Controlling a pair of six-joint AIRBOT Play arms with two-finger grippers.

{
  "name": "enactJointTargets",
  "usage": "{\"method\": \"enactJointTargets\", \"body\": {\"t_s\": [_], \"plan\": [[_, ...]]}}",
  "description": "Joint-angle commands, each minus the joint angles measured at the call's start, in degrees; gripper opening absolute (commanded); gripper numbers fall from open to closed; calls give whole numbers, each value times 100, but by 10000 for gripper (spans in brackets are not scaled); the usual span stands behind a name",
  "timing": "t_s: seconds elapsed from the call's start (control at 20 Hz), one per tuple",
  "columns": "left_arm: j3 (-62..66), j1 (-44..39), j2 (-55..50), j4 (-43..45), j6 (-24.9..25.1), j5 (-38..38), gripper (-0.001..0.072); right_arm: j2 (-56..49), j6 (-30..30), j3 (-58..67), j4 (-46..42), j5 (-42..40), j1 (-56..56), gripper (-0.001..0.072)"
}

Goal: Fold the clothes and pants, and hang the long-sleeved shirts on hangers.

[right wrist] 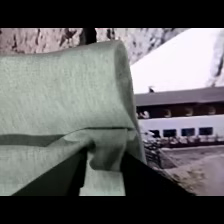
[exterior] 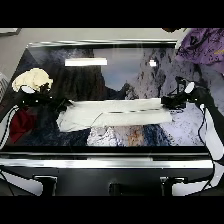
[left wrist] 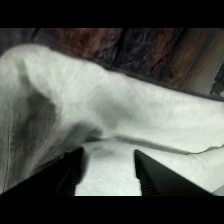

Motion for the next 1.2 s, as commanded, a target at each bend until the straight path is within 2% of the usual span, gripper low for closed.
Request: {"method": "enactJointTargets", "body": {"t_s": [0.0, 0.1, 0.25, 0.3, 0.35, 0.5, 0.65, 0.9, 0.95, 1.0, 1.05, 1.1, 1.15], "plan": [[299, -15, -55, 9, -11, -13, 463, -61, 306, 372, 262, 402, -116, 417], [546, 66, 85, 9, -7, -120, 465, -61, 271, 833, 721, 822, -625, 470], [817, 203, 363, 52, -9, -175, 476, -195, -66, 885, 1746, 1399, -1665, 490], [857, 232, 439, 118, -9, -177, 476, -334, -289, 833, 2114, 1694, -1926, 572], [866, 243, 511, 190, -9, -179, 476, -494, -551, 774, 2448, 1954, -2087, 596], [868, 240, 608, 280, -13, -271, 476, -925, -1108, 723, 2601, 2369, -2124, 596], [866, 238, 601, 284, -15, -356, 475, -1252, -1423, 723, 3042, 2197, -2100, 596], [866, 203, 601, 282, -37, -444, 476, -1567, -1517, 721, 3141, 2031, -1735, 585], [866, 192, 601, 282, -37, -444, 476, -1613, -1517, 721, 3123, 1987, -1609, 556], [866, 177, 601, 282, -37, -444, 476, -1626, -1519, 723, 3095, 1923, -1486, 466], [866, 153, 601, 260, -39, -446, 476, -1620, -1519, 723, 3077, 1902, -1364, 346], [868, 116, 601, 221, -39, -459, 474, -1602, -1508, 726, 3080, 1917, -1272, 197], [868, 55, 599, 177, -59, -459, 436, -1558, -1495, 745, 3080, 1978, -1224, 31]]}}
